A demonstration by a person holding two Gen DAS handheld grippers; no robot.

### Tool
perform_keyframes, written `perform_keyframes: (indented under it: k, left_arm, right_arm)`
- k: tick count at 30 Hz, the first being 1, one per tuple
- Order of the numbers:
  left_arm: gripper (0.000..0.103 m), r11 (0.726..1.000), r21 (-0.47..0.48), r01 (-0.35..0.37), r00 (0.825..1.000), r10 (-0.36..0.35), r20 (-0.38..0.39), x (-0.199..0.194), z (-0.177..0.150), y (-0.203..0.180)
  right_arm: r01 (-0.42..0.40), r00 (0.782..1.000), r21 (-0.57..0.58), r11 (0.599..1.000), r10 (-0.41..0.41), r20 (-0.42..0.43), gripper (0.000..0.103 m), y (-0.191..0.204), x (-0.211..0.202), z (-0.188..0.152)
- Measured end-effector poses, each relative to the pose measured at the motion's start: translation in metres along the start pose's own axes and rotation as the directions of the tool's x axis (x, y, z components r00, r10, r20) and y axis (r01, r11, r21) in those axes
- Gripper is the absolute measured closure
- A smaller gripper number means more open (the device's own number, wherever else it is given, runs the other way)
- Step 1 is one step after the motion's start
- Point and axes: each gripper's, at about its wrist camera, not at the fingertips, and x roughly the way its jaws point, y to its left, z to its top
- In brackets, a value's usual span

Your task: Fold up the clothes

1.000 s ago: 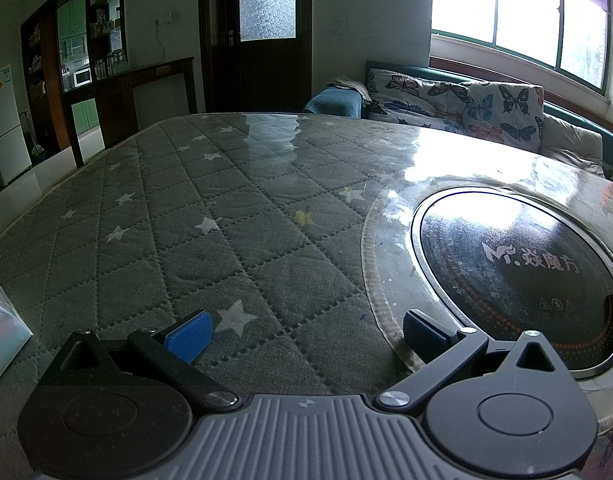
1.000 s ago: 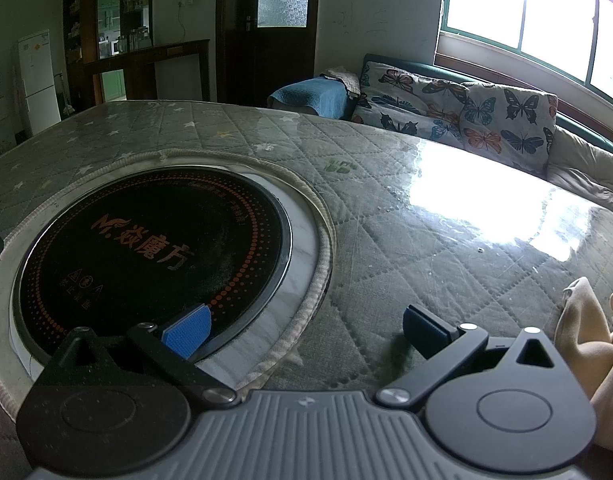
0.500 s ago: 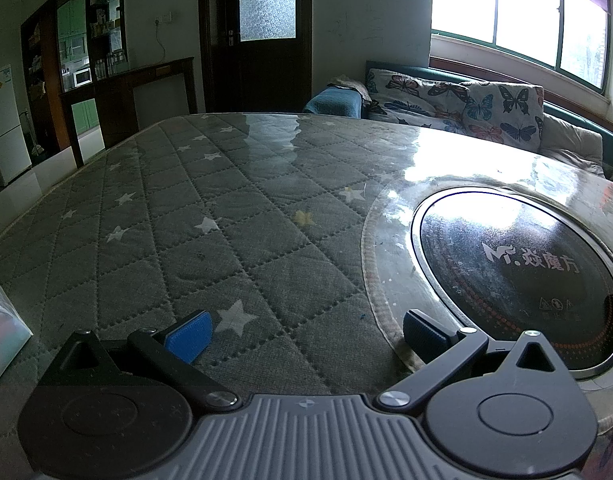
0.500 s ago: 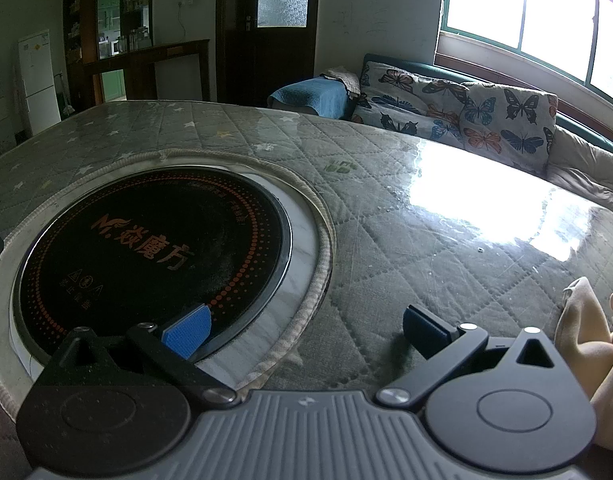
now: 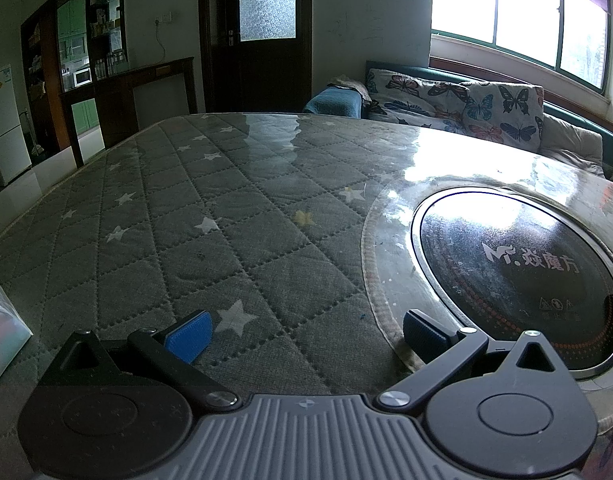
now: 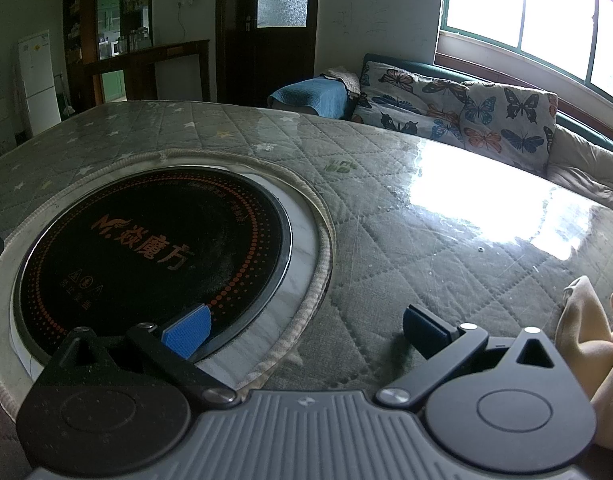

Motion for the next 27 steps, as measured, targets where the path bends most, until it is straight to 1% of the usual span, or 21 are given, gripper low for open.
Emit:
perform_keyframes:
  k: [23, 25, 27]
  left_arm:
    - [0.000, 1.000, 0.002, -0.003, 1.000, 0.003, -0.001, 0.0014, 0.0002, 0.0001]
    - [0.000, 1.000, -0.007, -0.006, 1.000, 0.006, -0.002, 0.0018, 0.0006, 0.0001]
    - [0.000, 1.000, -0.019, -0.025, 1.000, 0.024, -0.005, 0.0031, 0.0017, -0.0022]
  right_arm:
    - [-0.001, 1.000, 0.001, 1.000, 0.001, 0.001, 0.000, -0.0008, 0.0006, -0.0006]
    - [-0.001, 1.000, 0.001, 1.000, 0.001, 0.001, 0.000, -0.0009, 0.0003, -0.0007]
    - [-0.001, 1.000, 0.001, 1.000, 0.001, 0.001, 0.000, -0.0008, 0.0003, -0.0007]
